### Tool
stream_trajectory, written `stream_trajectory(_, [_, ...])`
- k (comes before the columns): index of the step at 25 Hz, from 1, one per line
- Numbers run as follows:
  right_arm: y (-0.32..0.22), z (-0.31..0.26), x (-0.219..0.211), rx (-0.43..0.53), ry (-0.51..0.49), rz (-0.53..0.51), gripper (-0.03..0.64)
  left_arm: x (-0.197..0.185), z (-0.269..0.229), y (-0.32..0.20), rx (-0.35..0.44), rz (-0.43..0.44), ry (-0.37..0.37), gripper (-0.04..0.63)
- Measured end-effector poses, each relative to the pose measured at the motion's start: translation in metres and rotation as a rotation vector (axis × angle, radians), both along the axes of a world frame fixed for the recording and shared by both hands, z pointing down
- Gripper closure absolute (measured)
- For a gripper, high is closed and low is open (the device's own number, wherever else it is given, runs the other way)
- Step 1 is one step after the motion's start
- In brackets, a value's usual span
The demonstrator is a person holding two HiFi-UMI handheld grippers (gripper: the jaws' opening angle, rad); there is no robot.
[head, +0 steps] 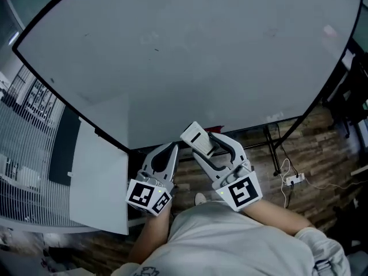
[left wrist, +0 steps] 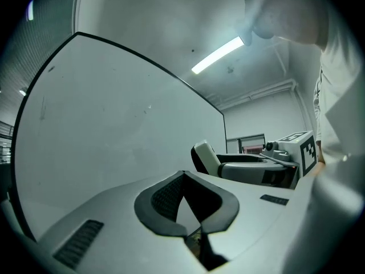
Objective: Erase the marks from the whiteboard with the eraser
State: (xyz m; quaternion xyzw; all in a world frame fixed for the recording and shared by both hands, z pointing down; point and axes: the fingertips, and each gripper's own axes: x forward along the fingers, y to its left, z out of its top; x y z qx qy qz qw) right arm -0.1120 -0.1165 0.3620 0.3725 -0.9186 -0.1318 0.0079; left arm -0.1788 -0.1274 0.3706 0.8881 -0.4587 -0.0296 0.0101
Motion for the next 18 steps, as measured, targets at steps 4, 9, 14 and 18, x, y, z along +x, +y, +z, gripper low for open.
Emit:
stream_trajectory(4, [0.037, 0.011, 0.032, -0.038, -0.02, -0.013, 0.382, 0.031, 0.005, 0.035, -0.023, 0.003, 0.022, 0.589])
stream_trajectory(9, [0.076, 0.014, 0.059, -0.063, -0.058, -0.041, 0.382, 0.055, 0.011, 0.08, -0.047, -0.021, 0.033, 0.588])
stream_trajectory(14, [0.11, 0.021, 0.072, -0.063, -0.043, -0.078, 0.382, 0.065, 0.019, 0.116, -0.069, -0.056, 0.016, 0.588])
stream_trajectory(18, [0.124, 0.027, 0.077, -0.086, -0.053, -0.094, 0.382, 0.064, 0.021, 0.133, -0.075, -0.079, 0.002, 0.588])
